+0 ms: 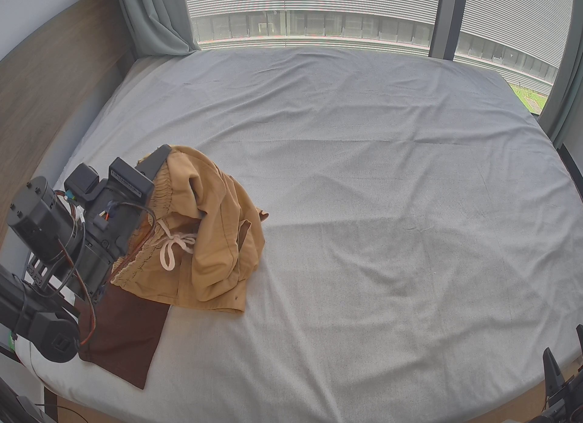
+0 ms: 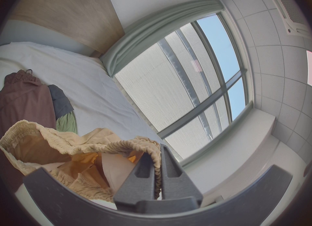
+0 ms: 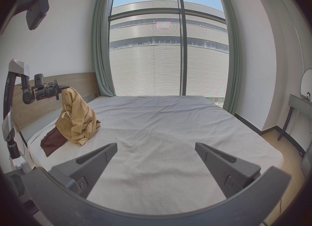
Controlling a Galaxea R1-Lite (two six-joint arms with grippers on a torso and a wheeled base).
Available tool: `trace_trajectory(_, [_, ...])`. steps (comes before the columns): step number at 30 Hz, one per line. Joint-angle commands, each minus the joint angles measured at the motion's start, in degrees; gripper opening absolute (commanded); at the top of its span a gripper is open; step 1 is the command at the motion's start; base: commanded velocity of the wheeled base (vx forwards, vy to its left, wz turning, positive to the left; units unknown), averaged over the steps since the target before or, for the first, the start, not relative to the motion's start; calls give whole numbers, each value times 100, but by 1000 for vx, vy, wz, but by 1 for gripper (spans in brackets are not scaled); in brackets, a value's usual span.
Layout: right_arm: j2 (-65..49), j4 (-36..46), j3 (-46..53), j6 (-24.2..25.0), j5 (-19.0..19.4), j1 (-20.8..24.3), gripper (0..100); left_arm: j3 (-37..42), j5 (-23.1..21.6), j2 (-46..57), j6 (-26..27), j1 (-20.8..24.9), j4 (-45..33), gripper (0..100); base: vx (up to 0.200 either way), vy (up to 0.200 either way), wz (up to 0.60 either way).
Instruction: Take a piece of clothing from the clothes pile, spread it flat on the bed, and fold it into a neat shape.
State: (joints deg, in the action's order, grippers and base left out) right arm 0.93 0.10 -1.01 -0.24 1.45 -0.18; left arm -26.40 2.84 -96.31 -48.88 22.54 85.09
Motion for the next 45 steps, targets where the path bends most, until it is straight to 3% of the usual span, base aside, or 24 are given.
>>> trace_trajectory(1, [-75,-1,92,-2,4,1,100,-401,551,24,-130,444,-54,0,0,0,0])
trace_trajectory(12, [-75,-1,92,-2,-4,1,100,-541,683,112,-156,1068,-19,0,0,0,0])
trace_trajectory(28, [-75,-10,92,-2,4,1,100,-822,683,103,-156,1481,-89,0,0,0,0])
trace_trajectory(34, [-75,-1,92,-2,4,1,100,-902,683,24,-156,1877,-98,0,0,0,0])
trace_trajectory(45, [-75,-10,92,-11,4,1,100,-1622,683,-635,-139,2369,-247,0,0,0,0])
